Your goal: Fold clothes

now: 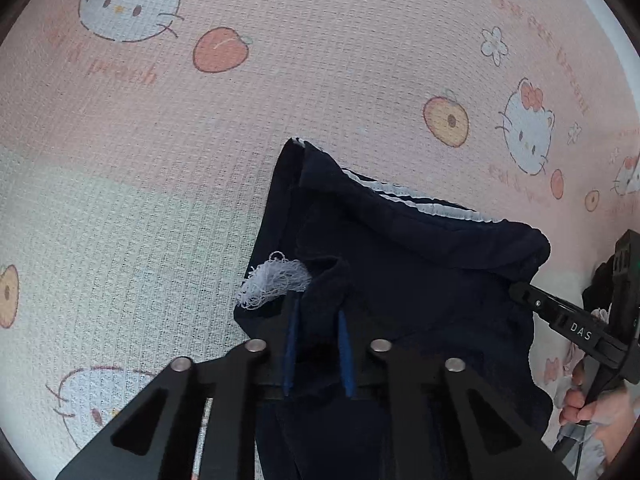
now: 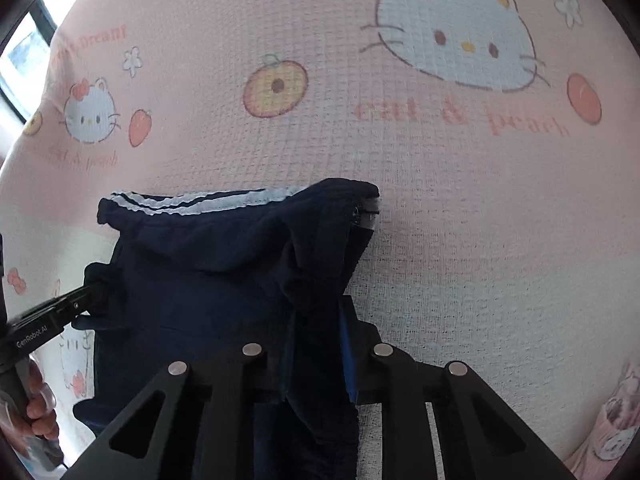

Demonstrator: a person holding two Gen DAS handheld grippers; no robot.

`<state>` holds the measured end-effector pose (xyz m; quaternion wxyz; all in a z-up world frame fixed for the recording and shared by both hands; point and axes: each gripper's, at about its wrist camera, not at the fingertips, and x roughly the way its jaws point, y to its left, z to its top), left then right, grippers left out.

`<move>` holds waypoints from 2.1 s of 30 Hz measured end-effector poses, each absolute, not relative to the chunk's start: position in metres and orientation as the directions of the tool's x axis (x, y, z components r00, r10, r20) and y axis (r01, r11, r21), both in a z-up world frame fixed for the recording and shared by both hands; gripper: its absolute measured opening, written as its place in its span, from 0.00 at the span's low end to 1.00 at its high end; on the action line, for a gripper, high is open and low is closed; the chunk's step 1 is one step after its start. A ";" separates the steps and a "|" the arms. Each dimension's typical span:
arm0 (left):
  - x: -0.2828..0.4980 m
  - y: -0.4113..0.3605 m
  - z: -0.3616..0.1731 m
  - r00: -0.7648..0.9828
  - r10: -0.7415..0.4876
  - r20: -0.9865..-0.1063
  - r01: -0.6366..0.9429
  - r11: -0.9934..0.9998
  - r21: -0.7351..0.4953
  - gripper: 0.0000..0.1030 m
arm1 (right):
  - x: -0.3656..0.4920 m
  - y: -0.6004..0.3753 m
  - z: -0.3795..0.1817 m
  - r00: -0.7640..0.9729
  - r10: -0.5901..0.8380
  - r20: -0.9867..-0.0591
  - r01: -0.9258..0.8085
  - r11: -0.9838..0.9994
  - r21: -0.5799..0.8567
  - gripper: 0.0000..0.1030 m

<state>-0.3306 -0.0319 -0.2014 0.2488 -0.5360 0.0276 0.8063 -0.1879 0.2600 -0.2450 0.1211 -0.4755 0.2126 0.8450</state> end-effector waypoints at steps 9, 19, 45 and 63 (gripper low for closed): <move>-0.309 -0.032 -0.188 -0.314 0.351 -0.882 -0.560 -0.819 -0.126 0.08 | -0.170 0.268 -0.226 -0.536 -0.059 -0.842 -0.379 -0.874 0.303 0.15; -0.287 -0.031 -0.186 -0.227 0.367 -0.902 -0.604 -0.780 -0.165 0.08 | -0.150 0.272 -0.238 -0.489 -0.160 -0.858 -0.358 -0.860 0.364 0.15; -0.264 -0.041 -0.197 -0.111 0.353 -0.929 -0.632 -0.747 -0.208 0.08 | -0.144 0.248 -0.252 -0.350 -0.240 -0.906 -0.274 -0.898 0.344 0.15; -0.266 -0.049 -0.197 -0.137 0.457 -0.879 -0.455 -0.817 -0.354 0.08 | -0.138 0.237 -0.256 -0.319 -0.250 -0.914 -0.281 -0.896 0.343 0.16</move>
